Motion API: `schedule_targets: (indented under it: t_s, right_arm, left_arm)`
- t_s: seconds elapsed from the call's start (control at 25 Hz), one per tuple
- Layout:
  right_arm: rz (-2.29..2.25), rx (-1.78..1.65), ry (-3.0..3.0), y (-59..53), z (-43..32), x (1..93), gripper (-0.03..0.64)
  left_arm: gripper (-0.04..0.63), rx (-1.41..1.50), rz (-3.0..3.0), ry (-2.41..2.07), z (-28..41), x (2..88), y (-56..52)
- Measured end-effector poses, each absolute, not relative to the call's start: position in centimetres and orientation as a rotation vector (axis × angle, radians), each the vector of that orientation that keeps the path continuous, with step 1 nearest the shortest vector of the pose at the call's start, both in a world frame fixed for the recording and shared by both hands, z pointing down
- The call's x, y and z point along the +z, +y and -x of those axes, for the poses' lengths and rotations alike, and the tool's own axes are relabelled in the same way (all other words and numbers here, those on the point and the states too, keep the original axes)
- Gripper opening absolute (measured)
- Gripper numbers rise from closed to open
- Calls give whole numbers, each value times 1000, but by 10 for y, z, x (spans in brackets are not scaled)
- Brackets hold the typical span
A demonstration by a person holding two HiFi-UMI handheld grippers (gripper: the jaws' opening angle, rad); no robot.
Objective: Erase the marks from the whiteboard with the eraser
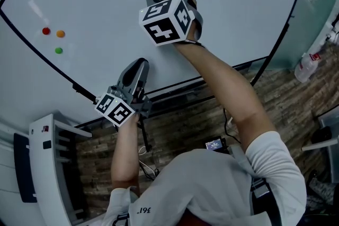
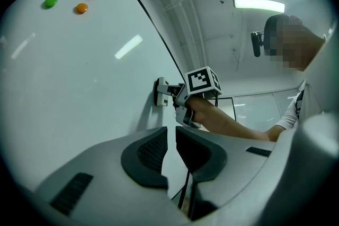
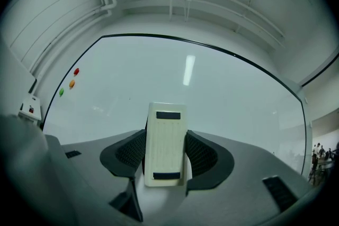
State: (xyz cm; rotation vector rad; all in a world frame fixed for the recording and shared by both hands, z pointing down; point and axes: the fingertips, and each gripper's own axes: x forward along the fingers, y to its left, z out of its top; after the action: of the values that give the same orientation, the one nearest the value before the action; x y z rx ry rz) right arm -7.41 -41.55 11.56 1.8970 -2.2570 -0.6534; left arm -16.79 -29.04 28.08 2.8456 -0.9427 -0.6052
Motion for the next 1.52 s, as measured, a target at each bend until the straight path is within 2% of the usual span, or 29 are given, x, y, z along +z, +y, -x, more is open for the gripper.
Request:
schedule_targets:
  t_s: [1.52]
  right_arm:
    - [-1957,-631,-2174,-427,-91,132,250]
  left_arm:
    - [41,-536,-2857,-850,34,293,-307]
